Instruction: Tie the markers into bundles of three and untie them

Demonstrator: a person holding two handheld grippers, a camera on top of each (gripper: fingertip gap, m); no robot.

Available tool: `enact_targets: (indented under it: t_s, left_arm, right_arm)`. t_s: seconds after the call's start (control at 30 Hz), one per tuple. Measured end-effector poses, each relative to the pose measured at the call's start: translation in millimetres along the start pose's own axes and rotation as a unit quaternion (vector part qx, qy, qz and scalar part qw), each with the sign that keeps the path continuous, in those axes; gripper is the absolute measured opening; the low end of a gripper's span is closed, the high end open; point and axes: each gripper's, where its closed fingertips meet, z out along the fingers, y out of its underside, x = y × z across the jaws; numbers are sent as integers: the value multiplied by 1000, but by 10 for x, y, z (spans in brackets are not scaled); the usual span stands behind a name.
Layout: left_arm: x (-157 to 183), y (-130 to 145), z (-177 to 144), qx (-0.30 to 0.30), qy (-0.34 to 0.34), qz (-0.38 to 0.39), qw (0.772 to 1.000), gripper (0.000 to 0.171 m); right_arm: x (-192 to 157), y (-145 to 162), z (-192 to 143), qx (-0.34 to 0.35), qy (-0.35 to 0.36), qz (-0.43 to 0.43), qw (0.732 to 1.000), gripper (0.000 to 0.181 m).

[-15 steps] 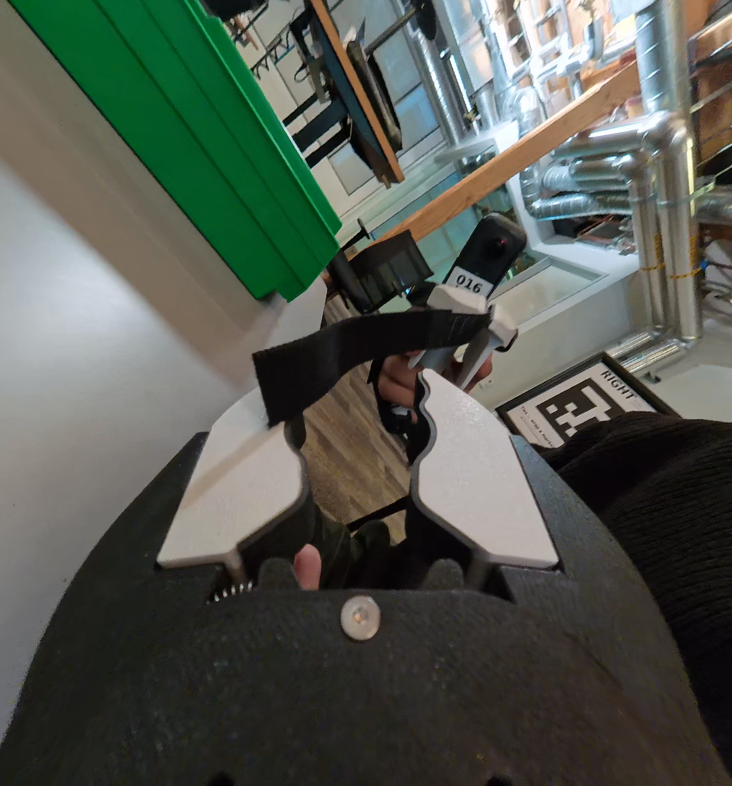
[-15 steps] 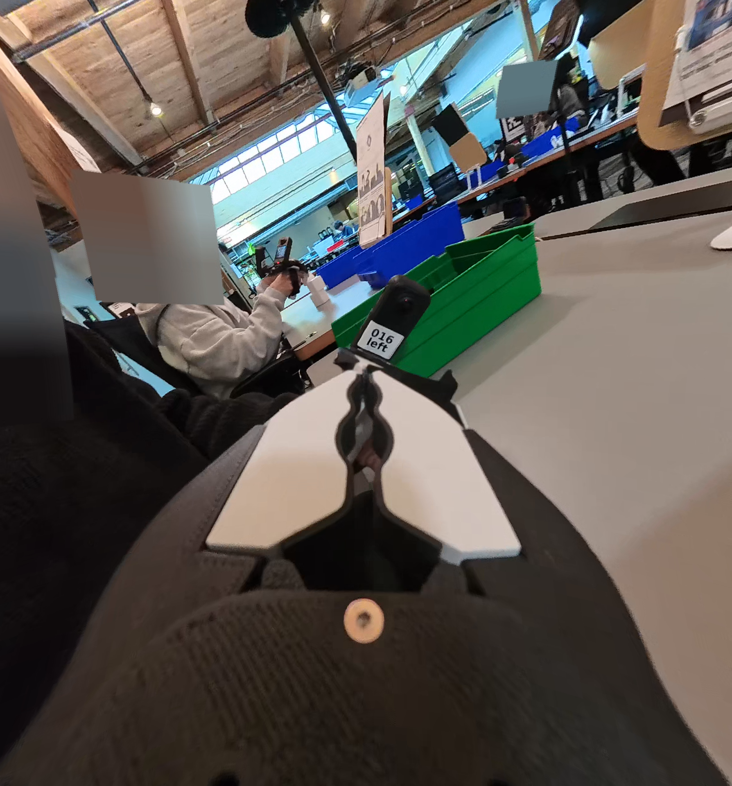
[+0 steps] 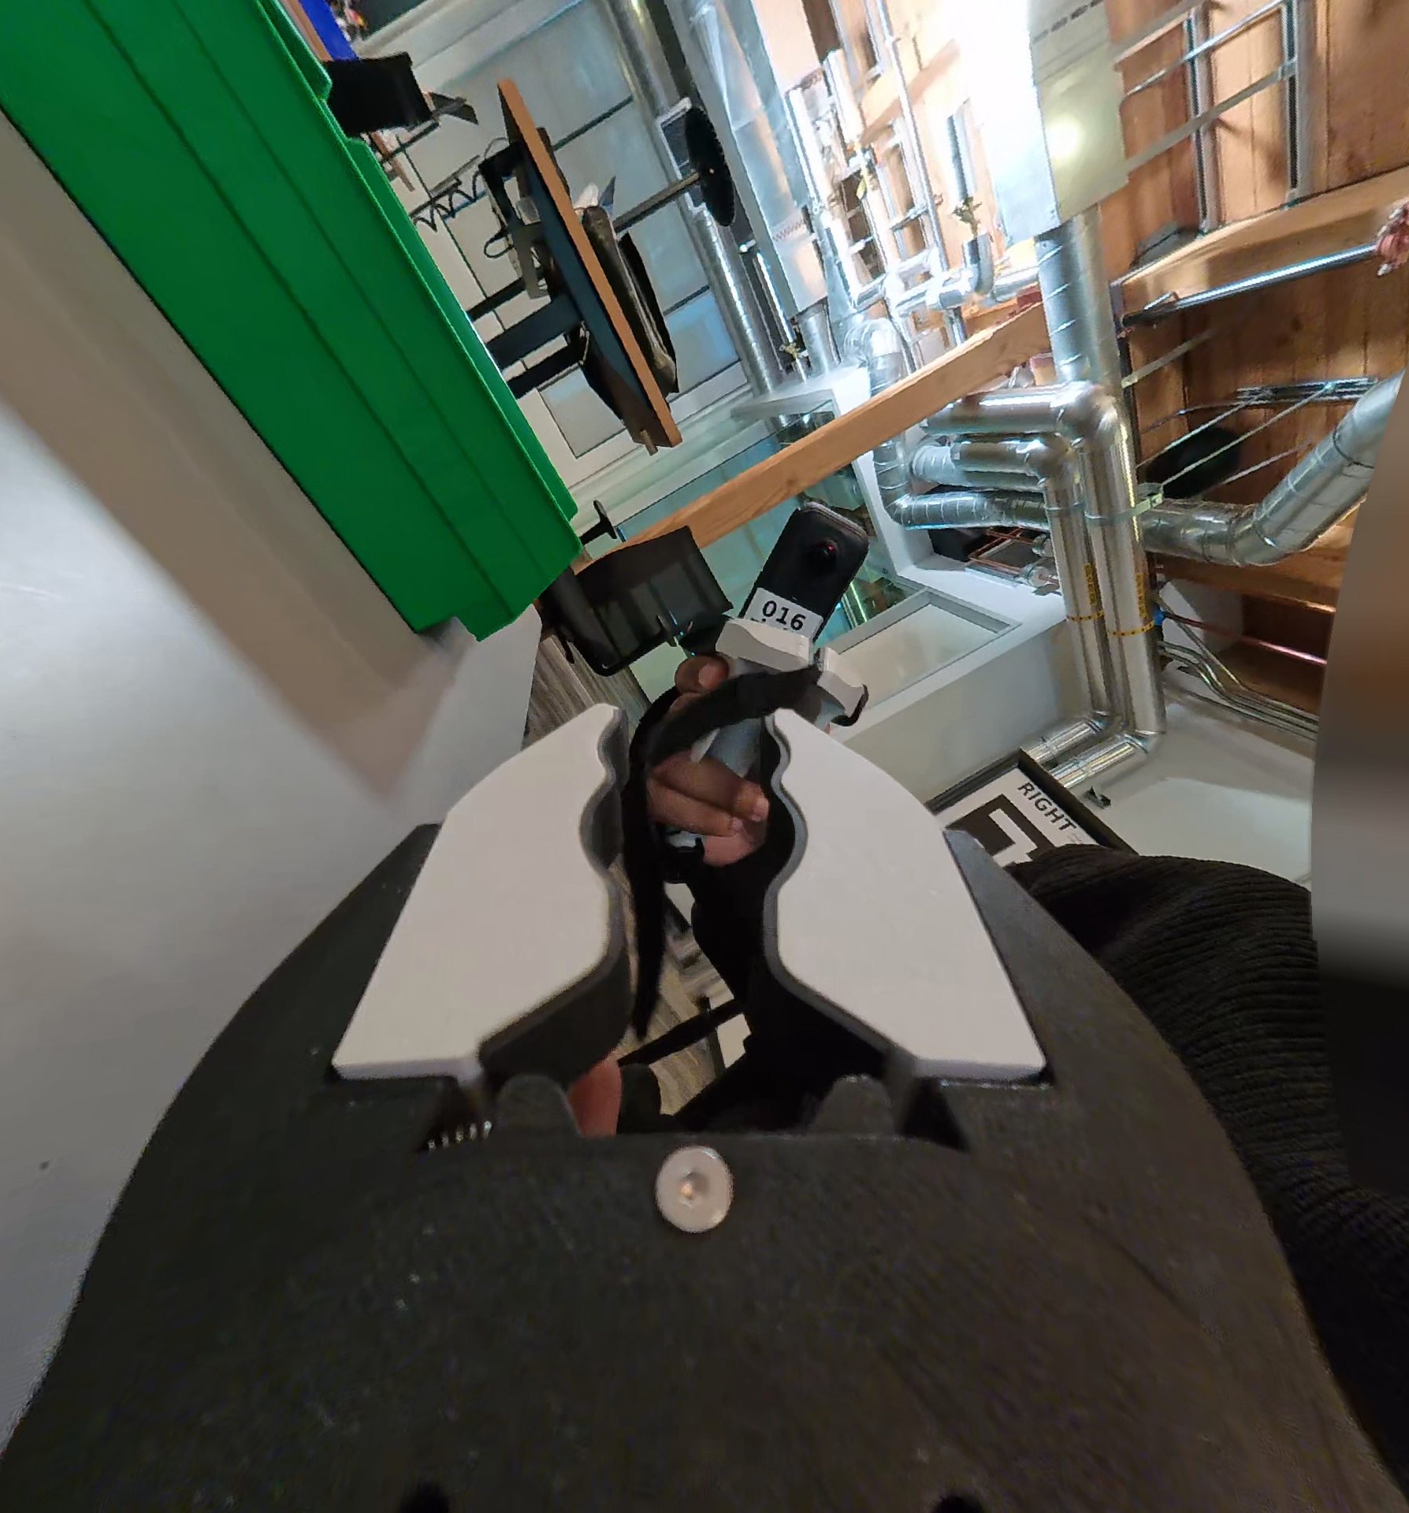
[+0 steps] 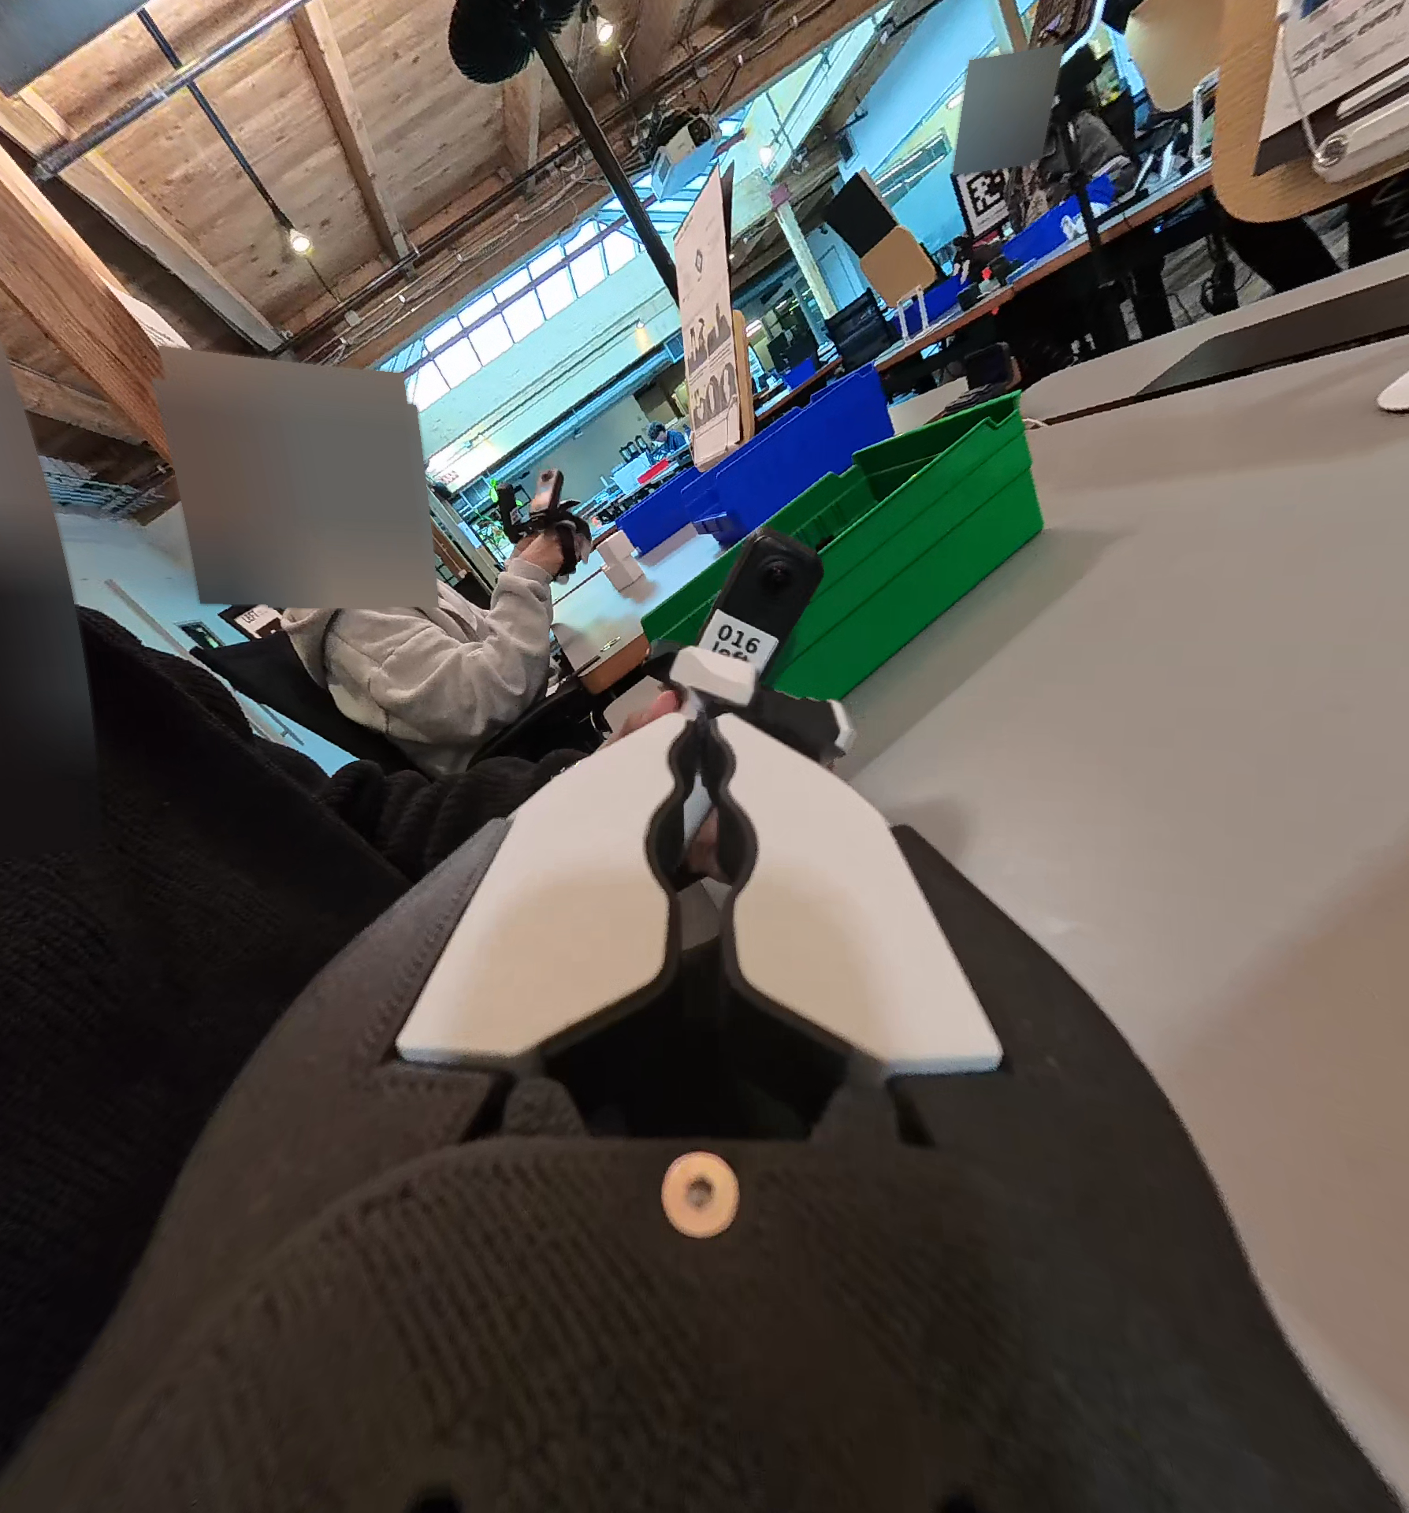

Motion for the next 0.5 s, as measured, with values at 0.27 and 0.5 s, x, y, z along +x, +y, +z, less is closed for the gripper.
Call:
enact_targets:
  t_s: [0.27,0.5]
  left_arm:
    - [-59,236,94,-70,-22,12,997,49]
    - [-62,172,59,-59,-40,52,996,2]
  right_arm:
    - [-24,-84,-54,19,-8,-4,1000,1]
    - [50,-234,-191,63,-6,22,998,1]
